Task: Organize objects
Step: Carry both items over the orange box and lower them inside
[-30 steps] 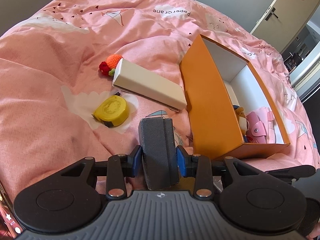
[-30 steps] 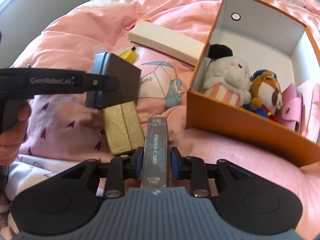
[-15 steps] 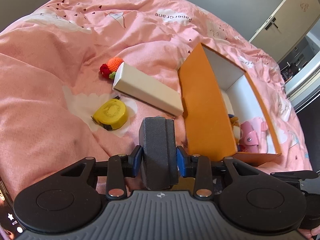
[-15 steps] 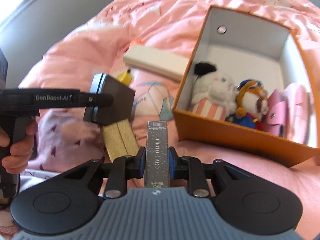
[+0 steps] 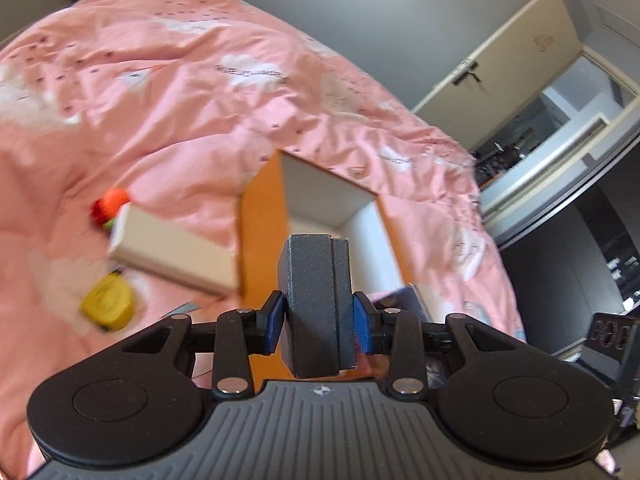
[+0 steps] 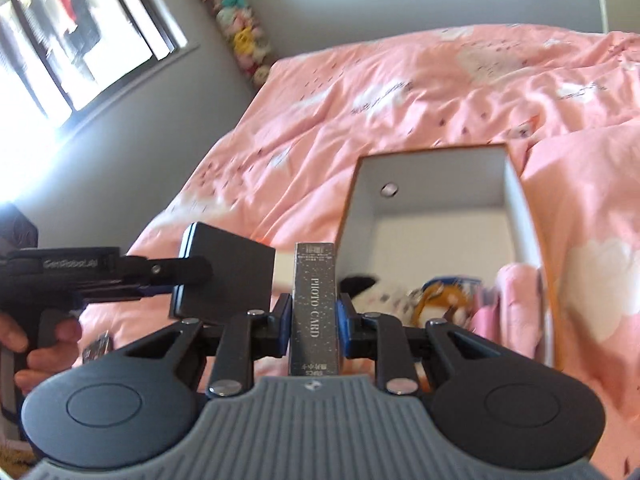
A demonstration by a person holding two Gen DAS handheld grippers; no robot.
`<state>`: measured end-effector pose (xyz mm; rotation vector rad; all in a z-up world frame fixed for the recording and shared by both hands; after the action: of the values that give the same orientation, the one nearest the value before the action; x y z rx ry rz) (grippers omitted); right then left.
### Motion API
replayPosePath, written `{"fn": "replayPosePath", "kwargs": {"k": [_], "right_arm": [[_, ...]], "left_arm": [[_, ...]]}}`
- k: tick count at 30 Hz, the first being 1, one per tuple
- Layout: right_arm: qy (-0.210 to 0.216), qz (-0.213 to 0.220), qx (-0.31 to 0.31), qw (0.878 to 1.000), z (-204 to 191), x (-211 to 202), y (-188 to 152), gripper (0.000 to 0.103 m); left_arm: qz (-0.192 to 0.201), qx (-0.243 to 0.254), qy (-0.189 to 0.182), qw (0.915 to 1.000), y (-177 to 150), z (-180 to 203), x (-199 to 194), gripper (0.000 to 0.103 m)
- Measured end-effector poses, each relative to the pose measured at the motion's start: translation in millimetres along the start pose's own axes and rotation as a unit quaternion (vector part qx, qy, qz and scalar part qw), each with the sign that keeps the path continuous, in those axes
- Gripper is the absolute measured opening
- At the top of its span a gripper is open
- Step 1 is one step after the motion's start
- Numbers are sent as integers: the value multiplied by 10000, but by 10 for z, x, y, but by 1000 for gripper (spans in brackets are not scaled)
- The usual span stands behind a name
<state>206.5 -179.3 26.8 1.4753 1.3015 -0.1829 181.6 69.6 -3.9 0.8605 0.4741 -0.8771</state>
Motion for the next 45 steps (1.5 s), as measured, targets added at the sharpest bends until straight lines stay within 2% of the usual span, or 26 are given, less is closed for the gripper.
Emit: {"fn": "replayPosePath", "kwargs": {"k": [2,8,15,22,25,28,31,33,36,38,42,45], "right_arm": [[-52,129,232,9996,155,36,131,24],[-196,287,886,9955,664,388,466,24],[-101,344,1754,9838,1212,1017,642,24],[-39,93,2001,9797,1407,1464,575,24],[-71,-15,2056,9786,1475,1558,531,24],[70,-105,2206,9753,1537,1624,483,24],[59,-119,2130,9770,1510,1656,484,24],[78,-152,2107,9774,1492,1687,484,24],[69,-171,2026,9791,1458,1719,478,24],[46,-191,1972,9802,1438,1728,474,24],[79,-231,1899,9815,1397,1751,479,24],[87,-324,1821,9827,1334,1811,479,25]], "left_arm": [[-64,200,-7,9998,152,149,159,41],[-424,703,536,9952,519,424,899,41],[-861,1009,1331,9822,599,381,1612,41],[-1149,1522,1896,9632,507,424,1923,41],[-1278,1656,2098,9551,477,431,2048,41],[-1386,1783,2310,9464,426,418,2141,41],[-1432,1969,2524,9365,390,444,2176,41],[-1461,1961,2578,9347,402,436,2175,43],[-1534,1900,2386,9399,440,406,2119,43],[-1527,1883,2228,9442,464,399,2048,48],[-1294,1786,1840,9579,523,367,1794,53],[-970,1500,1498,9724,571,302,1563,55]]}}
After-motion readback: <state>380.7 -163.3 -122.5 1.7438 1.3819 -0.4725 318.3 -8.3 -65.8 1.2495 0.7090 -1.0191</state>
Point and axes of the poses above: each gripper's, at about its wrist camera, not at the fingertips, and x roughly the way its jaws point, z to its right, y to its top, the point moved 3 cm from there along x, roughly the way its jaws point, and after that the axes turned 6 degrees about -z, right-handed, at the moved point
